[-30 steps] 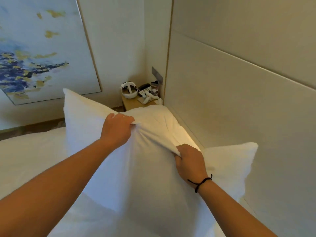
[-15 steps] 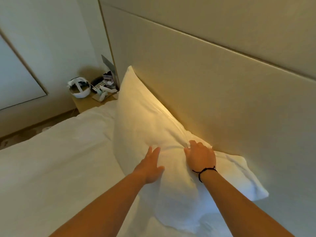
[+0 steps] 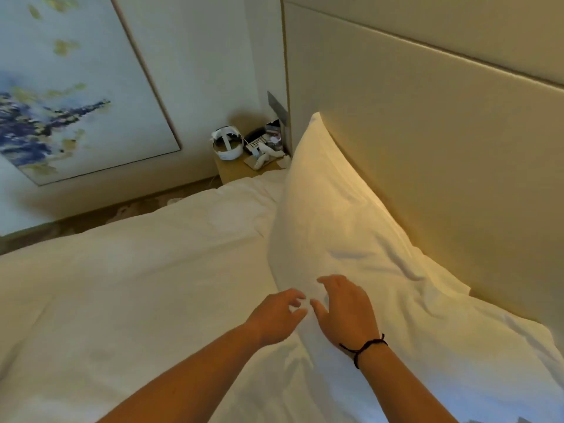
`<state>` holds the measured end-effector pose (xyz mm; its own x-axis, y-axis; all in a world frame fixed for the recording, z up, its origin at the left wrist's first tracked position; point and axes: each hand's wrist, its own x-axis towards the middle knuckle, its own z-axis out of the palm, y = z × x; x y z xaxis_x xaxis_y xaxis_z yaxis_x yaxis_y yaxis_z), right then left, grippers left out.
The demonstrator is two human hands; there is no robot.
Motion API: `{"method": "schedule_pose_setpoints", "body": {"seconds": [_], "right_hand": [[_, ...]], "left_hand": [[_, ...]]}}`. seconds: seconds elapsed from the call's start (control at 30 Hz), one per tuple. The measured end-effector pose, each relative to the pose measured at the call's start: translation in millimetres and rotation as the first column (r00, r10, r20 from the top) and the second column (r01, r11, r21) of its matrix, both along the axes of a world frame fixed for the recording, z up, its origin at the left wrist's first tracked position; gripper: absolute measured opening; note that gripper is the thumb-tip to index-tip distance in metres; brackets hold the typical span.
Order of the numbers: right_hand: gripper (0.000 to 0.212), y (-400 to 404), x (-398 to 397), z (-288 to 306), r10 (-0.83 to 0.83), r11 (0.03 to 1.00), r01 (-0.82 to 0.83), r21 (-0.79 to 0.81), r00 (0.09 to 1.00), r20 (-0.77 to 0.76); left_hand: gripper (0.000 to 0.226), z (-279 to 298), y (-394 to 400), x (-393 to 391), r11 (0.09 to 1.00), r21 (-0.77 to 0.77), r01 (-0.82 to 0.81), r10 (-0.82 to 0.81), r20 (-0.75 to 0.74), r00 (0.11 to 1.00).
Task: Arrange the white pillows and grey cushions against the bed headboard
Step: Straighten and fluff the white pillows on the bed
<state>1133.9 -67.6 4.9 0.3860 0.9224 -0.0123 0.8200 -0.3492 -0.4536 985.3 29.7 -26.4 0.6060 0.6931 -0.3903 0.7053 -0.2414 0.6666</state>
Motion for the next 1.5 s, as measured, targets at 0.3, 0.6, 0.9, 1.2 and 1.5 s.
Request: {"method": "schedule_pose_setpoints", "body": {"seconds": [0.3,0.6,0.9,1.2,1.5], "right_hand": [[0.031,53.1,-200.0,-33.8,0.394,0.890,-0.447,-0.096,0.857,-0.333],[0.032,79.8,-433.6,-26.8,0.669,0.676,-0.729,-0.110,0.670,-0.321],[0.035,75.7,-657.0,-70.2,0.715,0.546,-0.763,-0.346,0.640,-0.283],[0.051,153.4,-819.8,-109.1,0.839,0.485,-0.777,-0.402,0.543,-0.038],[0.077,275.1,-937.4,-171.8,0.840,0.541,-0.756,-0.368,0.461,0.287]], "left_hand": [[0.018,10.8,-38.0,-306.4,0.800,0.075,-0.596,0.597,-0.210,0.774],[0.010,2.7,-105.1,-518.9,0.396,0.161,-0.904,0.918,-0.037,0.396],[0.027,-55.9,-107.9,-732.9,0.301,0.117,-0.947,0.954,-0.017,0.301],[0.040,-128.6,-44.7,-909.2,0.274,0.265,-0.925,0.962,-0.086,0.260],[0.067,-253.1,26.7,-998.3,0.427,0.505,-0.750,0.902,-0.292,0.317]]}}
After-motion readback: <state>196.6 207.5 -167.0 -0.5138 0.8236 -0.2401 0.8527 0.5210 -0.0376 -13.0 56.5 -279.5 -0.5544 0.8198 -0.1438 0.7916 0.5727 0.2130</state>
